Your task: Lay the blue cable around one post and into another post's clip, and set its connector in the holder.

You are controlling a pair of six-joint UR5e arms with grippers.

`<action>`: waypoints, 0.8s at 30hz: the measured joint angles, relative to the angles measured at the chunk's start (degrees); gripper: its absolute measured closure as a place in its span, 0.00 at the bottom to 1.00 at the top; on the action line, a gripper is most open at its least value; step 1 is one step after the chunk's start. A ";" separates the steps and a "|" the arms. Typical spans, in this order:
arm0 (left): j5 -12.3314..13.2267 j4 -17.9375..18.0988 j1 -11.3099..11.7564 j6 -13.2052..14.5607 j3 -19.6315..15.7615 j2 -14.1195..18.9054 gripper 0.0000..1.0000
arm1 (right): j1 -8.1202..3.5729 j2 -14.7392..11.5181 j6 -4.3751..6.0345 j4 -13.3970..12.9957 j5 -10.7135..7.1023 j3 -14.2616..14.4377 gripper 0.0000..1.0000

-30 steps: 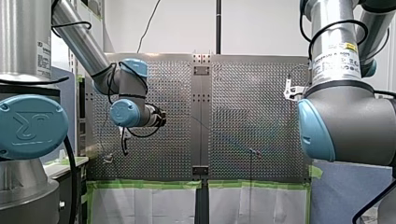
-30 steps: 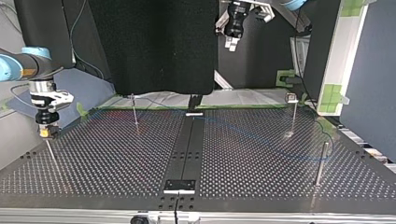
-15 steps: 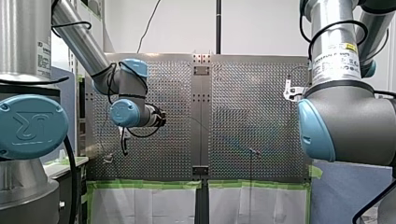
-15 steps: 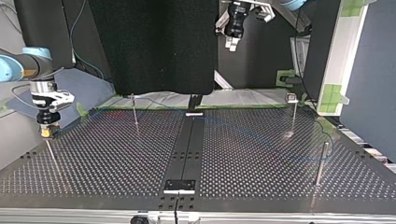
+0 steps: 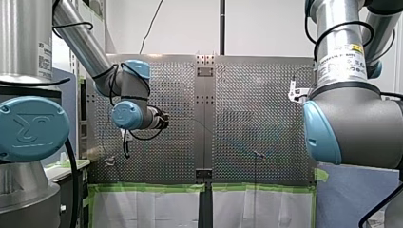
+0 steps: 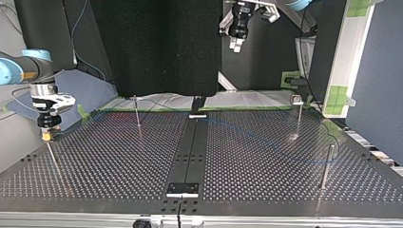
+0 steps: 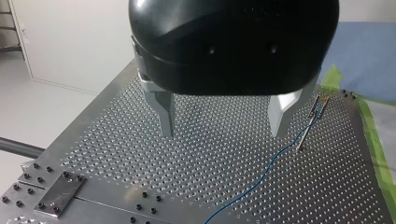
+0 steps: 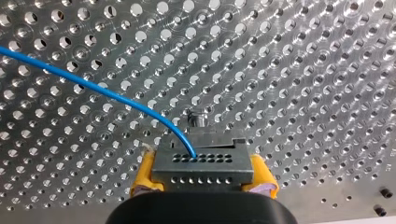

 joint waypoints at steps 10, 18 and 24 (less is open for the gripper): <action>0.04 0.00 0.21 0.00 -0.01 -0.08 0.00 | -0.21 0.18 -0.20 -0.12 -0.91 -0.08 1.00; 0.18 0.00 0.35 0.00 -0.03 -0.11 0.00 | -0.33 0.28 -0.66 -0.23 -1.63 -0.10 1.00; 0.21 0.00 0.45 0.00 -0.02 -0.12 0.00 | -0.34 0.27 -1.50 -0.38 -2.23 -0.11 1.00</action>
